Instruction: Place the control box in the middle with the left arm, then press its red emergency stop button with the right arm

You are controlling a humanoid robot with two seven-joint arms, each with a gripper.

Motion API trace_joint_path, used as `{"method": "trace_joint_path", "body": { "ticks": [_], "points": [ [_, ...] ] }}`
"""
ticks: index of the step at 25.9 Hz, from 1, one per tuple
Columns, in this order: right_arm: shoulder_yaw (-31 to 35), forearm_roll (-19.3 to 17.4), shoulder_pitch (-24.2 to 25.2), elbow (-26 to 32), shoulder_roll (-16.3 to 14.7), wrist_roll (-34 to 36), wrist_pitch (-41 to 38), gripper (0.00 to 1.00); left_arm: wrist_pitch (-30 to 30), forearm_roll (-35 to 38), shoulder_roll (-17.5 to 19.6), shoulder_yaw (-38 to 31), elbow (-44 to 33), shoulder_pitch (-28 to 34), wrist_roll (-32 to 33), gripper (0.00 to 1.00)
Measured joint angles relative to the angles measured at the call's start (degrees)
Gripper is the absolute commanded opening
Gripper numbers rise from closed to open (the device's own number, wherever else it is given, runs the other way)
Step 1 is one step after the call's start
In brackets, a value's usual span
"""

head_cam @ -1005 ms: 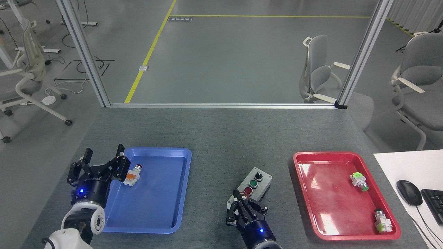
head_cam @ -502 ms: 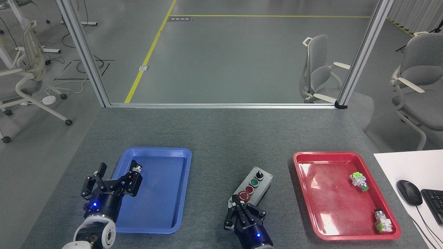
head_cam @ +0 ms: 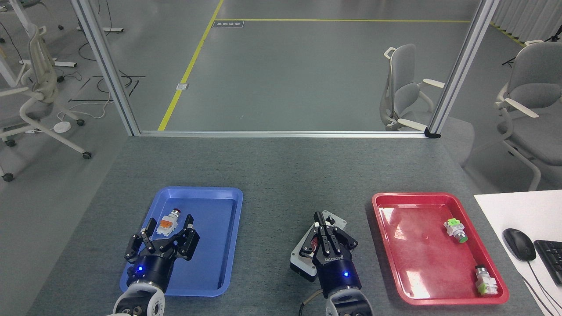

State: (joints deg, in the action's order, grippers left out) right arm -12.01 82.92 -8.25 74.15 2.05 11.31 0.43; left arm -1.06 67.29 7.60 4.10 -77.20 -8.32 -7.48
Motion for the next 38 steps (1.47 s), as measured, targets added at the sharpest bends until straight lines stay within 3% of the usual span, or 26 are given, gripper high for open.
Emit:
{"method": "trace_joint_path", "body": {
  "ticks": [1, 3, 4, 7, 23, 31, 34, 38],
  "points": [
    [0.53, -0.07, -0.05, 0.16, -0.03, 0.09, 0.01, 0.05, 0.01, -0.07, -0.02, 0.04, 0.01, 0.05, 0.0, 0.99],
    [1.98, -0.14, -0.14, 0.35, -0.25, 0.18, 0.02, 0.54, 0.03, -0.23, -0.06, 0.09, 0.06, 0.08, 0.0, 0.99],
    [2.79, -0.16, -0.13, 0.37, -0.41, 0.13, 0.04, 0.74, 0.03, -0.29, -0.08, 0.1, 0.13, 0.1, 0.0, 0.99],
    [5.45, -0.2, -0.04, 0.44, -0.91, -0.37, 0.04, 0.96, 0.03, -0.41, -0.11, 0.11, 0.24, 0.12, 0.01, 0.99],
    [9.39, -0.27, 1.14, 0.45, -7.91, -0.72, -0.58, 0.98, 0.0, -0.49, -0.13, 0.12, 0.38, 0.13, 0.02, 0.99],
    [11.77, -0.61, 1.65, 0.69, -9.02, 0.37, -0.48, 0.98, -0.01, -0.49, -0.13, 0.12, 0.38, 0.13, -0.11, 0.99],
    [12.21, -3.25, 1.83, 0.63, -9.99, 0.5, -0.59, 0.98, -0.01, -0.49, -0.13, 0.12, 0.38, 0.13, -0.11, 0.99],
    [12.31, -11.75, 1.91, 0.73, -10.74, 0.67, -0.75, 0.98, -0.01, -0.49, -0.13, 0.12, 0.38, 0.13, -0.09, 0.99]
  ]
}}
